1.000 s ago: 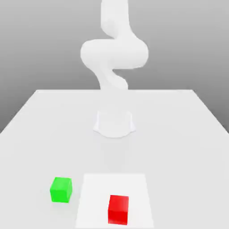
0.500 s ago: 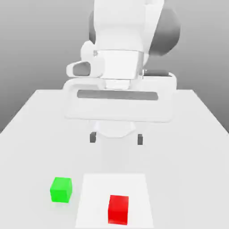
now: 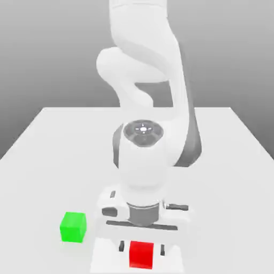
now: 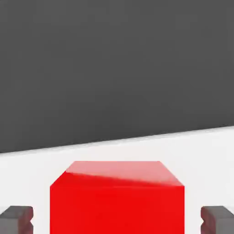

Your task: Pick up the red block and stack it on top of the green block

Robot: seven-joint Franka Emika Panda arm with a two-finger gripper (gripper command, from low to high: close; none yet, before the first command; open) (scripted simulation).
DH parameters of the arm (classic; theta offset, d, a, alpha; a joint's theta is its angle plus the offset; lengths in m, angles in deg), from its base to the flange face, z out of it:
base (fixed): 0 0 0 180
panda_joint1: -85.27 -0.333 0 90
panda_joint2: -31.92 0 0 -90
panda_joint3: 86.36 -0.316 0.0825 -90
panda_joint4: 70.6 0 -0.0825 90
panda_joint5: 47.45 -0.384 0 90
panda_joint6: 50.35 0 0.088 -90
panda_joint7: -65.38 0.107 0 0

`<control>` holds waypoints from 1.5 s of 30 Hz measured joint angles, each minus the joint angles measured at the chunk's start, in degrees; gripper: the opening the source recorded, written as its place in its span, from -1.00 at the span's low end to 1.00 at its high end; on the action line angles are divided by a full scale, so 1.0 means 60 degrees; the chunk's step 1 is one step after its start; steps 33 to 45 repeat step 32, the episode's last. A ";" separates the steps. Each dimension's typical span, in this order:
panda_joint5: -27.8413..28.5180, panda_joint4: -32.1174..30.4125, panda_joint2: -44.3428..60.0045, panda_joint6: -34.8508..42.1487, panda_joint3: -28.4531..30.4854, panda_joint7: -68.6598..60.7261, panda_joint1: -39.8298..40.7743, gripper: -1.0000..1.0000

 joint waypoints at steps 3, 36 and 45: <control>0.0023 0.0013 0.0088 -0.0077 0.0007 0.0018 -0.0004 -1.00; -0.0669 -0.1825 -0.2003 0.0179 0.0813 -0.5931 0.3003 1.00; -0.0669 -0.1825 -0.2003 0.0179 0.0813 -0.5931 0.3003 1.00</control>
